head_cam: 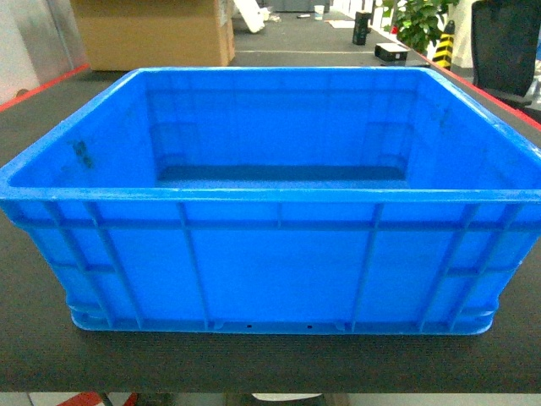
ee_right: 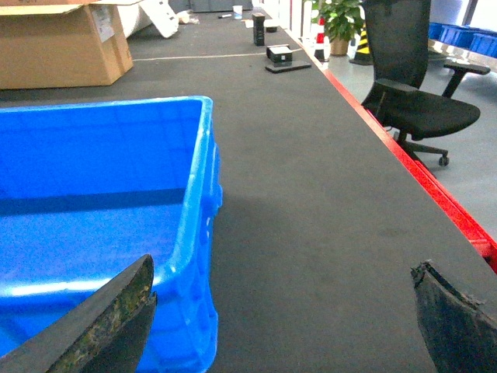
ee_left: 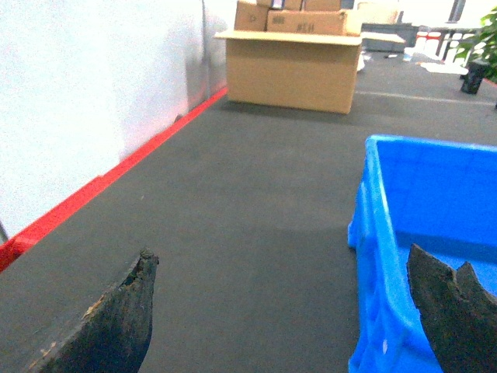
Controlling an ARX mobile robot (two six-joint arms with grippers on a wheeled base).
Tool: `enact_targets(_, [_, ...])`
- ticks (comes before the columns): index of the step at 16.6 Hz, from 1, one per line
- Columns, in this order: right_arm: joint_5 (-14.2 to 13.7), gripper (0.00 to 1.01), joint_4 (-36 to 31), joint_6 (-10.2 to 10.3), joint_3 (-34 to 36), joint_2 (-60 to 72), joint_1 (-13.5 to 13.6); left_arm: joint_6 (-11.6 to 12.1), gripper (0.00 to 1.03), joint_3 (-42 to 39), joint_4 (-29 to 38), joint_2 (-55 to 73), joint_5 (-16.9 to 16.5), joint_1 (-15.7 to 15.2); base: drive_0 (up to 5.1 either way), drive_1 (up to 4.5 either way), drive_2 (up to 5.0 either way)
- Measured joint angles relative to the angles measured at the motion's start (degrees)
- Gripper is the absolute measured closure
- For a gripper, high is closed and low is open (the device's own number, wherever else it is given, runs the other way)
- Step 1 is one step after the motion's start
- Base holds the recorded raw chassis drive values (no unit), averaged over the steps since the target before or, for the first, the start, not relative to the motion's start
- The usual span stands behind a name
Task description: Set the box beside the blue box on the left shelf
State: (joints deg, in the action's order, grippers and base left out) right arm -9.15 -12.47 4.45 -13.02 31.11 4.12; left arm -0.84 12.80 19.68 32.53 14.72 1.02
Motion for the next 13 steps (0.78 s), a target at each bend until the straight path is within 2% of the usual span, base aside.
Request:
enact_targets(1, [1.1,0.03,-1.7,0.0,-5.3,8.5,0.0,0.4,0.05,5.3,4.9,9.5,-0.8,1.3,0.0,0.0,0.0])
enact_targets(2, [2.0,0.03,-2.1,0.1,-10.1,16.2,0.0,0.5,0.05,9.7,6.1,17.5,-1.2,2.9,0.0,0.0,0.0])
enact_targets(3, [4.0,0.03,-0.9,0.7,-14.8,23.6,0.2,0.5,0.05,13.4,6.7,25.3,-1.5,4.7,0.0,0.0,0.0])
enact_targets(5, [6.3,0.03,0.8,1.6,-23.9,37.3,1.7,0.3,0.05,20.0,7.2,38.6,-2.8,6.8,0.0,0.0,0.0])
enact_targets(6, [7.5,0.03,1.1,2.2,-28.4,43.1,1.9,0.4,0.05,23.4,8.9,44.4,-3.0,6.6,0.0,0.0,0.0])
enact_targets(8, [8.0,0.03,2.8,3.1,-34.7,51.9,1.8,0.4,0.05,28.3,8.4,53.3,-4.1,5.6,0.0,0.0,0.0])
enact_targets(9, [8.9,0.03,3.9,3.7,-36.8,55.3,1.8,-0.1,0.05,29.7,6.5,56.2,-4.4,5.0,0.0,0.0,0.0])
enact_targets(13, [8.7,0.03,5.7,4.6,-41.1,62.6,1.8,-1.8,0.05,35.2,4.2,61.4,-5.9,4.4,0.0,0.0,0.0])
